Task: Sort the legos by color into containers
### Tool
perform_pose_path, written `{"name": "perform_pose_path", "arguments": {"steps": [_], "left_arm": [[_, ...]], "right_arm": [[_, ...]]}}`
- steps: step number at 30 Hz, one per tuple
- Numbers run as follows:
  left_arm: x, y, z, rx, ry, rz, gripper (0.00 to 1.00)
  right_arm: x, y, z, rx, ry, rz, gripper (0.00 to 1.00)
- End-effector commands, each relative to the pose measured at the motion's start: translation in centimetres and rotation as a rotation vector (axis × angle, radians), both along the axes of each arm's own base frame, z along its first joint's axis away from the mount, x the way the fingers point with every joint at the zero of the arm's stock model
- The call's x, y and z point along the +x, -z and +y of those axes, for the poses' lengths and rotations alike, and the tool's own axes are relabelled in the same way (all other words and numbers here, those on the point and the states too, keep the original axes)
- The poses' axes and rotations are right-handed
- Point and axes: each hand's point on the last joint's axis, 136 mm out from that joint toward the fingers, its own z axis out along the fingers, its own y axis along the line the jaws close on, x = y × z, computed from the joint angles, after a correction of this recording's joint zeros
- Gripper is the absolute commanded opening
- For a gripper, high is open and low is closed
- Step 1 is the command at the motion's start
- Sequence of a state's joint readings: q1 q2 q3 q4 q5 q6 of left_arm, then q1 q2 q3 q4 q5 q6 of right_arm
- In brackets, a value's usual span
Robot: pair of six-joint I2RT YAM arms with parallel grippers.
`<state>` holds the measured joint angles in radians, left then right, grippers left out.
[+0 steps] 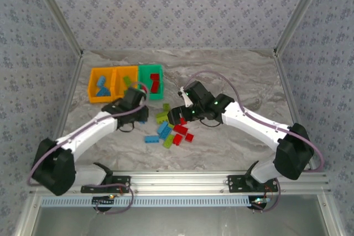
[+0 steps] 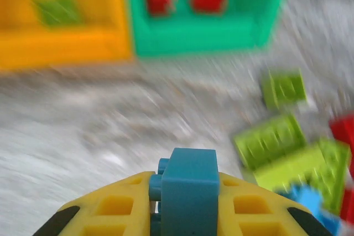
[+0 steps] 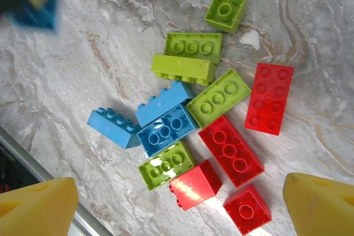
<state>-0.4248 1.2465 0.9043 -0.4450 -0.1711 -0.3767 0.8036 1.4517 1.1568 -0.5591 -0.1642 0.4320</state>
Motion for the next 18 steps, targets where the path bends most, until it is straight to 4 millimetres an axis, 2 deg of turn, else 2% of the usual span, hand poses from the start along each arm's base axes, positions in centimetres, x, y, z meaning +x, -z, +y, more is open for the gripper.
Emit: {"name": "perform_pose_path", "arguments": {"steps": [1, 5, 9, 13, 16, 18], "left_arm": [[3.3, -3.1, 5.9, 0.08, -0.172, -0.094, 0.17], [7.6, -3.7, 11.9, 0.131, -0.362, -0.154, 0.17], [11.9, -1.7, 16.4, 0.203, -0.463, -0.115, 0.17], [15.0, 0.7, 18.4, 0.223, -0.477, -0.054, 0.21], [16.3, 1.5, 18.6, 0.213, -0.458, -0.037, 0.37], [16.4, 1.4, 18.4, 0.203, -0.448, -0.029, 0.41]], "right_arm": [[0.1, 0.4, -1.2, -0.071, 0.013, 0.004, 0.98], [-0.1, -0.1, -1.3, -0.061, 0.011, 0.001, 0.98], [-0.9, -0.6, -2.1, -0.05, 0.024, -0.007, 0.98], [-1.5, -0.7, -3.1, -0.037, 0.049, -0.01, 0.98], [-1.8, -0.5, -3.7, -0.039, 0.07, -0.007, 0.98], [-1.9, -0.4, -4.1, -0.042, 0.085, -0.007, 0.98]]}}
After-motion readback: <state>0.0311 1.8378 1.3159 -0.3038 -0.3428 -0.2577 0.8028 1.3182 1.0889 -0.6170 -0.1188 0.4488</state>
